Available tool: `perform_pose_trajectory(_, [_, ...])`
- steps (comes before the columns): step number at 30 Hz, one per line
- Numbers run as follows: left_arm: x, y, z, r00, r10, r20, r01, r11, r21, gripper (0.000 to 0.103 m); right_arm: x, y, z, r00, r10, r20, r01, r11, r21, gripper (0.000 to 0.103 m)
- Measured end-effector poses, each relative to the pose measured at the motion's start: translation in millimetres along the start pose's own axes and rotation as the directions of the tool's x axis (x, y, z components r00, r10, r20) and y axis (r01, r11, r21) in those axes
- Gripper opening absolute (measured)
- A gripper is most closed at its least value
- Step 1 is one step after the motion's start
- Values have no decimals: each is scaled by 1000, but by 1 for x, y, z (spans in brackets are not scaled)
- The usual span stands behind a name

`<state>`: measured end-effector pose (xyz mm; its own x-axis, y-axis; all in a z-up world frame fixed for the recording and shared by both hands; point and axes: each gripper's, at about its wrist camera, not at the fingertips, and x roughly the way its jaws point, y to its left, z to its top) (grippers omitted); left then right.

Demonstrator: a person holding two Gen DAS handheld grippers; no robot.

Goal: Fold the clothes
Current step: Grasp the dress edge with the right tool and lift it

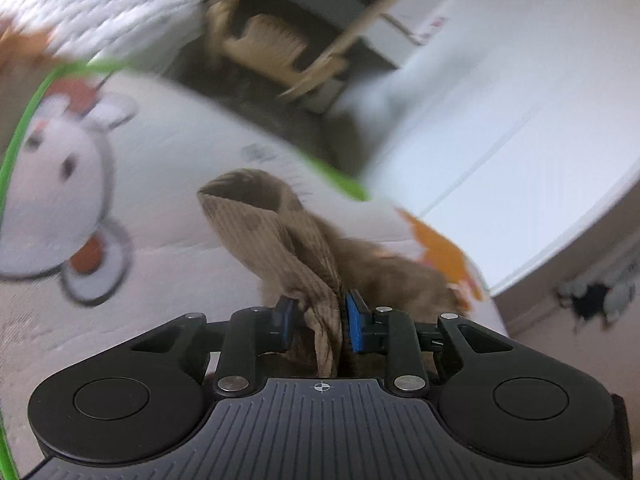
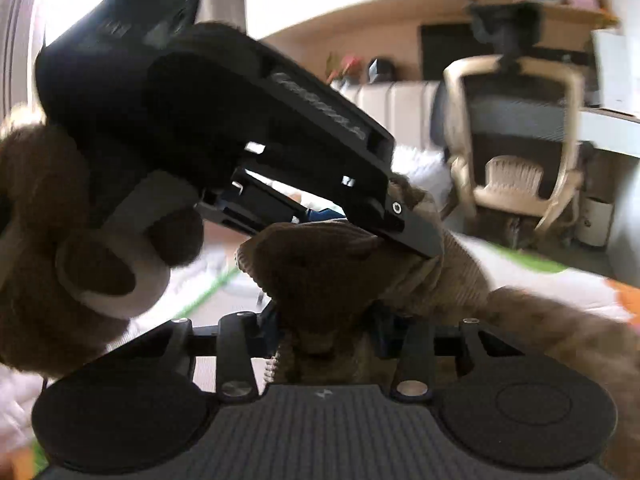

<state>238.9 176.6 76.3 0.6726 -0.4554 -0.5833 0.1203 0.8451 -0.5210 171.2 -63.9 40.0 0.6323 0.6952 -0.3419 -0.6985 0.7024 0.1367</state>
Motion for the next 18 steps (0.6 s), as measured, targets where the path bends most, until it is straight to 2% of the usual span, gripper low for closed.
perform_pose_trajectory(4, [6, -90, 5, 997, -74, -5, 74, 984, 162, 28, -50, -55, -14, 996, -89, 9, 87, 986, 141, 41])
perform_pose_trajectory(6, [25, -132, 1, 992, -119, -43, 126, 966, 225, 29, -74, -83, -23, 991, -137, 1, 133, 968, 213, 41])
perform_pose_trajectory(7, [42, -149, -2, 986, -145, -84, 161, 959, 234, 35, -86, -97, -28, 987, -160, -5, 157, 956, 248, 41])
perform_pose_trajectory(8, [59, -166, -6, 977, -172, -129, 198, 951, 237, 45, -98, -111, -32, 983, -184, -12, 179, 942, 283, 41])
perform_pose_trajectory(9, [76, -177, -9, 968, -185, -167, 221, 949, 226, 50, -105, -124, -40, 977, -210, -31, 209, 925, 316, 41])
perform_pose_trajectory(12, [107, -198, -14, 947, -224, -230, 268, 946, 184, 52, -108, -162, -70, 958, -250, -142, 287, 854, 434, 41])
perform_pose_trajectory(13, [104, -201, -11, 946, -243, -213, 284, 941, 187, 59, -109, -170, -77, 958, -239, -159, 286, 838, 465, 41])
perform_pose_trajectory(14, [99, -204, -7, 946, -263, -188, 299, 934, 195, 74, -110, -177, -82, 960, -226, -165, 279, 826, 489, 41])
perform_pose_trajectory(16, [76, -203, 1, 963, -251, -100, 268, 934, 235, 96, -113, -179, -84, 961, -225, -161, 275, 828, 489, 44])
perform_pose_trajectory(18, [53, -191, 4, 986, -168, -6, 162, 940, 299, 95, -117, -177, -82, 961, -233, -150, 276, 839, 469, 46])
